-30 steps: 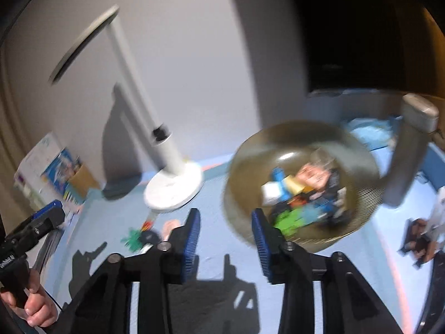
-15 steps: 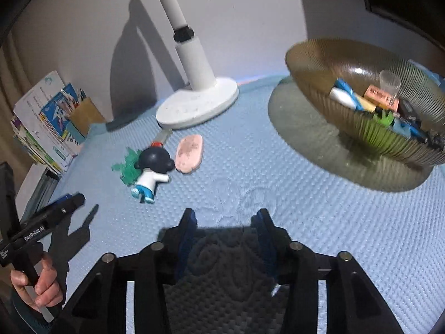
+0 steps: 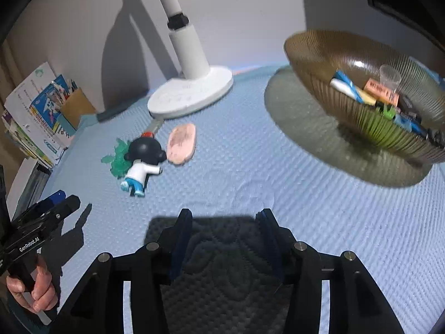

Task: Organize rigid objects
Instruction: 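Move both tools back toward the black-headed figurine and vial, then grasp the green figurine with the left tool while the right tool grasps the black-headed figurine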

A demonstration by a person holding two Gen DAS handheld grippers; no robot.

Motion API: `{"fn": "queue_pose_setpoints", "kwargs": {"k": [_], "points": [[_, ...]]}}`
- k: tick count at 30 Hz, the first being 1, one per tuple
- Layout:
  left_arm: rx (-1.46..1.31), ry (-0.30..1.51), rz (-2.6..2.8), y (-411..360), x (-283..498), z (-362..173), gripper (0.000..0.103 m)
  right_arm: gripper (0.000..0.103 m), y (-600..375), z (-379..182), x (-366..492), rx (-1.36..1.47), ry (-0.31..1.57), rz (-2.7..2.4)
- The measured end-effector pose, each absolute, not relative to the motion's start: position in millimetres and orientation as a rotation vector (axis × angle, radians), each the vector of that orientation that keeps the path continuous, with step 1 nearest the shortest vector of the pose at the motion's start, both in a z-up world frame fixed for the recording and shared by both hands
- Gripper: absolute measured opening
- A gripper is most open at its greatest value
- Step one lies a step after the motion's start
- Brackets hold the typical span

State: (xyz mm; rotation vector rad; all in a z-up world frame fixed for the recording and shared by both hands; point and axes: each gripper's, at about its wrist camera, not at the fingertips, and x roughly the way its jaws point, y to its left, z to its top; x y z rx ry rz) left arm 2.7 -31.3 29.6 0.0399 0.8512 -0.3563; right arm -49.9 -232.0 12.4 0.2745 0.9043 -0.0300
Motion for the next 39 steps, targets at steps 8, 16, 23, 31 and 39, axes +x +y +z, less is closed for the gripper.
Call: {"fn": "queue_pose_setpoints", "kwargs": {"k": [8,16,23,31,39], "points": [[0.247,0.802,-0.474,-74.0,16.1,63.9,0.079,0.049,-179.5,49.1,-16.4,0.245,0.890,0.111],[0.357,0.882,-0.561,-99.6,55.3,25.9,0.066,0.049,-171.7,32.4,19.3,0.273,0.915,0.115],[0.391,0.891,-0.599,-111.5,66.7,15.2,0.048,0.046,-170.6,11.9,37.5,0.290,0.976,0.078],[0.285,0.869,-0.639,-101.3,62.0,28.2,0.034,0.021,-184.8,21.6,23.4,0.348,0.938,0.121],[0.210,0.841,-0.579,-76.1,13.2,42.1,0.034,0.021,-191.5,27.4,-30.8,0.285,0.965,0.093]]}}
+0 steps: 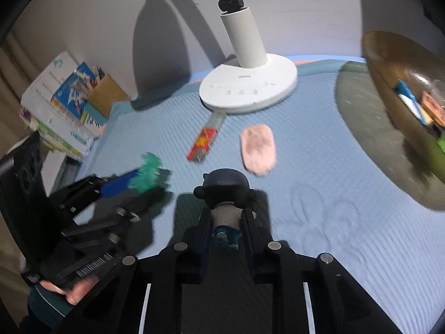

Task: Organize rigid objects
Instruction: 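Grasp the green figurine with the left tool while the right tool grasps the black-headed figurine, then carry both figurines over the amber bowl and release them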

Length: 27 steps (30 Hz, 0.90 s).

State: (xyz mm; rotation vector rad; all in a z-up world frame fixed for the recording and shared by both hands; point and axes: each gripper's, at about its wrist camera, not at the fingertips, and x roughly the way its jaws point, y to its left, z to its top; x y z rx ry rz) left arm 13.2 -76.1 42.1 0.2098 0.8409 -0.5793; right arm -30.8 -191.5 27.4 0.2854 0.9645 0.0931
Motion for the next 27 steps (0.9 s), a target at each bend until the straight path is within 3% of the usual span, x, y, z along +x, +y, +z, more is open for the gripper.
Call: {"fn": "queue_pose_setpoints", "kwargs": {"k": [6,9,10,13,20,25,27], "points": [[0.146,0.711,-0.431,-62.9,-20.0,49.8,0.035,0.021,-191.4,18.0,-85.4,0.228,0.949,0.077],[0.073,0.742,-0.448,-55.6,-14.6,40.5,0.035,0.022,-185.4,9.7,-94.0,0.195,0.967,0.074],[0.062,0.764,-0.447,-53.5,-11.7,35.5,0.035,0.025,-183.6,8.0,-94.3,0.193,0.974,0.081],[0.017,0.771,-0.435,-45.7,-8.4,34.3,0.035,0.045,-177.2,9.8,-93.0,0.166,0.957,0.080],[0.017,0.762,-0.413,-44.8,-10.8,33.4,0.035,0.056,-166.1,10.3,-72.7,0.070,0.929,-0.070],[0.037,0.757,-0.414,-47.0,-11.6,33.3,0.035,0.056,-157.6,-0.9,-70.9,0.048,0.936,-0.063],[0.045,0.757,-0.410,-46.9,-11.2,32.7,0.035,0.050,-154.6,-1.4,-72.2,0.032,0.926,-0.075]]}}
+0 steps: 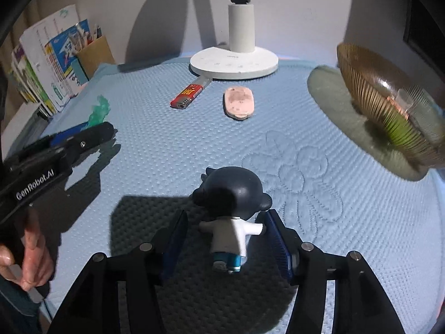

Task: Organize rigid objects
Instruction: 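Carry both figurines over the amber bowl and release them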

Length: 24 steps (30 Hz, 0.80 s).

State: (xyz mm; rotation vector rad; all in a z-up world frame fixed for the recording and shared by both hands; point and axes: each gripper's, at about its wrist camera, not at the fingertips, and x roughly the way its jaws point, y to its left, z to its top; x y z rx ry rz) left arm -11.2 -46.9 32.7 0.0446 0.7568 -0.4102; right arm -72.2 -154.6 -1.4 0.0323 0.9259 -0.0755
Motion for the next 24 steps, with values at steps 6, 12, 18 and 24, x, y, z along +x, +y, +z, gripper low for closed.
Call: {"fn": "queue_pose_setpoints", "kwargs": {"k": [6,12,18,24], "points": [[0.105,0.761,-0.395,-54.9,-12.7,34.5,0.035,0.047,-171.7,9.2,-92.1,0.180,0.874,0.019],[0.103,0.666,-0.510,-96.1,-29.2,80.7,0.035,0.047,-226.6,56.1,-120.0,0.277,0.763,-0.036],[0.134,0.555,-0.656,-183.1,-19.7,137.0,0.035,0.025,-305.6,116.8,-139.1,0.298,0.615,-0.198],[0.134,0.561,-0.740,-249.0,2.8,150.3,0.035,0.020,-371.9,140.9,-126.4,0.378,0.619,-0.247]]}}
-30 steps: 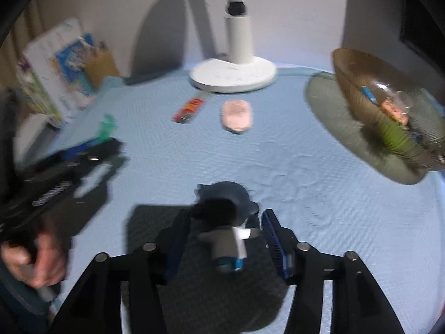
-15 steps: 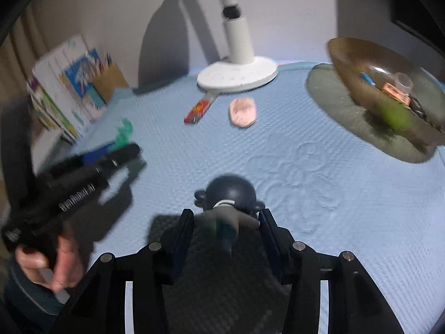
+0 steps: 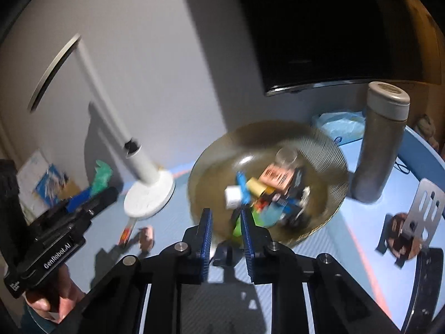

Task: Organize rigid objects
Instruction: 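Carry both figurines over the amber bowl and release them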

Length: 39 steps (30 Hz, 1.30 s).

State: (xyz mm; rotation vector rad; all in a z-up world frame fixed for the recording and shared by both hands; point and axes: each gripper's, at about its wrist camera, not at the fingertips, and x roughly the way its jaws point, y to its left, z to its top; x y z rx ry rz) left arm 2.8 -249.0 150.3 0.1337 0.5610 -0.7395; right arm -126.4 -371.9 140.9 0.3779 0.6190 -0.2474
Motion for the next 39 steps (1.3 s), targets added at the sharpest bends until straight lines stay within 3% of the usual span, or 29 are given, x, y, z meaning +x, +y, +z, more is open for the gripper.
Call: {"fn": "queue_pose_setpoints", "kwargs": {"k": [3,4,5,6,7,18,20,21,26,33,39], "points": [[0.130,0.582,-0.771,-251.4,6.3,142.0,0.035,0.023,-367.7,128.4,-127.4,0.371,0.668,-0.153],[0.140,0.584,-0.770,-249.5,5.9,137.6,0.035,0.037,-361.0,119.6,-127.2,0.350,0.695,-0.146],[0.147,0.593,-0.762,-248.1,6.1,134.0,0.035,0.067,-350.8,108.2,-123.9,0.324,0.724,-0.147],[0.147,0.609,-0.756,-246.0,7.2,129.6,0.035,0.080,-345.0,99.5,-123.0,0.313,0.731,-0.152],[0.143,0.624,-0.756,-244.1,7.7,126.9,0.035,0.084,-339.0,91.0,-119.7,0.302,0.742,-0.156],[0.162,0.663,-0.751,-228.0,7.9,113.9,0.035,0.084,-331.6,26.2,-76.4,0.308,0.895,-0.208],[0.179,0.668,-0.758,-228.8,7.0,111.1,0.035,0.073,-326.6,19.2,-70.8,0.267,0.918,-0.241],[0.191,0.669,-0.758,-229.9,5.9,109.6,0.035,0.073,-325.0,18.8,-72.2,0.261,0.910,-0.248],[0.211,0.665,-0.780,-237.0,2.6,108.2,0.035,0.073,-321.8,38.7,-106.2,0.343,0.870,-0.184],[0.224,0.641,-0.818,-293.0,6.5,123.7,0.035,0.073,-364.0,134.6,-144.2,0.291,0.609,-0.356],[0.228,0.740,-0.800,-341.3,21.9,92.2,0.035,0.073,-437.9,112.8,-123.9,0.488,0.665,-0.420]]}}
